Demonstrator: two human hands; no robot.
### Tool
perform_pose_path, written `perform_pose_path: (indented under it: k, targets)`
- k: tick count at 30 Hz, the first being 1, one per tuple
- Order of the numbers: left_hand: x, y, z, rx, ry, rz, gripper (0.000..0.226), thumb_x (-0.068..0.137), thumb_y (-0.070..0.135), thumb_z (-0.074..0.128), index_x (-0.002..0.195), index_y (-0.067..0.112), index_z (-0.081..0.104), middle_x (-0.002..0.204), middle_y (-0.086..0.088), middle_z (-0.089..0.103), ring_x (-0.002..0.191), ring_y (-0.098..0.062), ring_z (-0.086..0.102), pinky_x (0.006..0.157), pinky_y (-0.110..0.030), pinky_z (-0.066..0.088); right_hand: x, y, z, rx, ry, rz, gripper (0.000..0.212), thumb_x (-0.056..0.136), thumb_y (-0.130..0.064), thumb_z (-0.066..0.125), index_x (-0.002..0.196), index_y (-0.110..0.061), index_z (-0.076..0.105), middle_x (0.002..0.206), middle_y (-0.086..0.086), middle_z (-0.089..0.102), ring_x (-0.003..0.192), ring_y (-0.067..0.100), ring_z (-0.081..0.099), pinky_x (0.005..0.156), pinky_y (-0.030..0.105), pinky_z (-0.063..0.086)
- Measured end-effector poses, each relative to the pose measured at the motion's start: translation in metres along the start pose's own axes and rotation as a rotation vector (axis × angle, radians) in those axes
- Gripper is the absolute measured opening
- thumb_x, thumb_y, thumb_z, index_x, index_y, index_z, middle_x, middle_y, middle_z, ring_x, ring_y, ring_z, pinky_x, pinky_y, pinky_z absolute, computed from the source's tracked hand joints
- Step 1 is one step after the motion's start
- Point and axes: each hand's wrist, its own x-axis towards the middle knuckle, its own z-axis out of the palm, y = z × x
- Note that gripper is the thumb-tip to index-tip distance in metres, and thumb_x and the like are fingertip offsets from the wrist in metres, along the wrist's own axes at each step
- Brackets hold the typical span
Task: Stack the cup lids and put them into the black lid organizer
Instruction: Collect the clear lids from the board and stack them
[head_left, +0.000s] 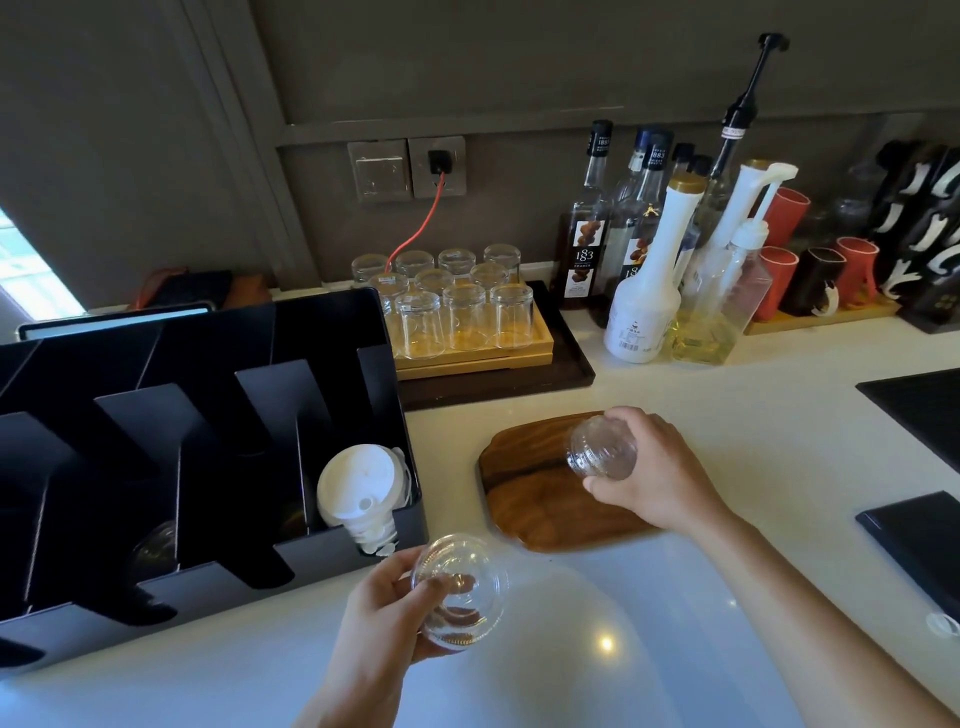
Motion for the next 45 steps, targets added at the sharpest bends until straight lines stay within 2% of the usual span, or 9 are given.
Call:
perform_pose_path:
  k: [9, 13, 19, 27, 30, 33, 38, 42, 45]
  targets:
    - [0.003, 0.01, 0.01, -0.036, -0.029, 0.058, 0.034, 0.097, 0.0, 0.066, 0.128, 0.013, 0.069, 0.114, -0.02, 0.078, 0.086, -0.035, 0.079, 0.064, -0.041, 0.063, -0.055, -0.077, 0.017, 0.087, -0.242, -0.328, 0.087, 0.055, -0.051, 0.08, 0.134, -0.046, 0.042, 0.119, -0.022, 0.046, 0.117, 0.003, 0.047, 0.099, 0.029, 0.046]
    - [-0.002, 0.017, 0.005, -0.065, -0.031, 0.09, 0.029, 0.101, 0.002, 0.06, 0.126, 0.015, 0.07, 0.106, -0.017, 0.08, 0.085, -0.03, 0.077, 0.067, -0.042, 0.063, -0.063, -0.095, 0.022, 0.045, -0.269, -0.41, 0.089, 0.058, -0.053, 0.078, 0.138, -0.042, 0.04, 0.124, -0.019, 0.044, 0.121, 0.004, 0.043, 0.101, 0.026, 0.043]
    - [-0.011, 0.017, -0.002, -0.194, -0.071, 0.09, 0.036, 0.111, 0.027, 0.043, 0.126, 0.011, 0.072, 0.116, -0.024, 0.077, 0.096, -0.035, 0.075, 0.084, -0.057, 0.061, -0.071, -0.108, 0.034, -0.111, -0.228, -0.524, 0.091, 0.058, -0.059, 0.073, 0.14, -0.034, 0.04, 0.126, -0.011, 0.045, 0.119, 0.012, 0.041, 0.101, 0.025, 0.039]
    - [-0.019, 0.015, -0.001, -0.196, -0.045, 0.11, 0.046, 0.109, 0.04, 0.04, 0.122, 0.014, 0.075, 0.109, -0.019, 0.08, 0.086, -0.028, 0.075, 0.066, -0.04, 0.061, -0.089, -0.123, 0.046, 0.002, -0.255, -0.564, 0.09, 0.066, -0.055, 0.075, 0.142, -0.032, 0.033, 0.135, -0.01, 0.034, 0.126, 0.007, 0.04, 0.101, 0.022, 0.041]
    - [-0.021, 0.017, -0.001, -0.176, -0.112, 0.139, 0.05, 0.101, 0.05, 0.051, 0.125, 0.01, 0.072, 0.115, -0.022, 0.078, 0.099, -0.034, 0.075, 0.078, -0.046, 0.059, -0.094, -0.121, 0.051, 0.031, -0.244, -0.576, 0.093, 0.07, -0.056, 0.074, 0.147, -0.028, 0.03, 0.15, -0.01, 0.027, 0.139, 0.006, 0.033, 0.109, 0.024, 0.037]
    - [-0.02, 0.017, -0.001, -0.11, -0.127, 0.187, 0.047, 0.087, 0.033, 0.076, 0.127, 0.012, 0.068, 0.116, -0.019, 0.078, 0.106, -0.036, 0.076, 0.078, -0.043, 0.06, -0.098, -0.123, 0.054, 0.048, -0.237, -0.596, 0.098, 0.073, -0.061, 0.073, 0.152, -0.024, 0.027, 0.155, -0.008, 0.025, 0.144, 0.006, 0.029, 0.114, 0.023, 0.032]
    - [-0.017, 0.016, -0.003, -0.051, -0.097, 0.22, 0.037, 0.087, 0.018, 0.071, 0.124, 0.019, 0.07, 0.109, -0.015, 0.08, 0.097, -0.031, 0.077, 0.075, -0.038, 0.06, -0.098, -0.126, 0.033, 0.181, -0.343, -0.414, 0.11, 0.068, -0.071, 0.074, 0.155, -0.041, 0.015, 0.156, -0.028, 0.016, 0.142, -0.012, 0.019, 0.11, 0.013, 0.027]
    - [-0.019, 0.016, -0.004, -0.055, -0.086, 0.217, 0.041, 0.083, 0.02, 0.071, 0.124, 0.019, 0.07, 0.111, -0.015, 0.08, 0.097, -0.031, 0.076, 0.08, -0.044, 0.063, -0.095, -0.116, 0.029, 0.453, -0.335, -0.116, 0.094, 0.069, -0.086, 0.056, 0.149, -0.042, 0.033, 0.137, -0.025, 0.054, 0.116, -0.011, 0.055, 0.099, 0.023, 0.047]
    - [-0.021, 0.016, -0.001, -0.047, -0.09, 0.224, 0.032, 0.093, 0.008, 0.071, 0.124, 0.018, 0.07, 0.11, -0.015, 0.079, 0.097, -0.032, 0.076, 0.08, -0.044, 0.063, -0.1, -0.113, 0.039, 0.568, -0.36, -0.032, 0.065, 0.08, -0.066, 0.067, 0.136, -0.036, 0.054, 0.12, -0.014, 0.07, 0.113, 0.002, 0.065, 0.097, 0.038, 0.056]
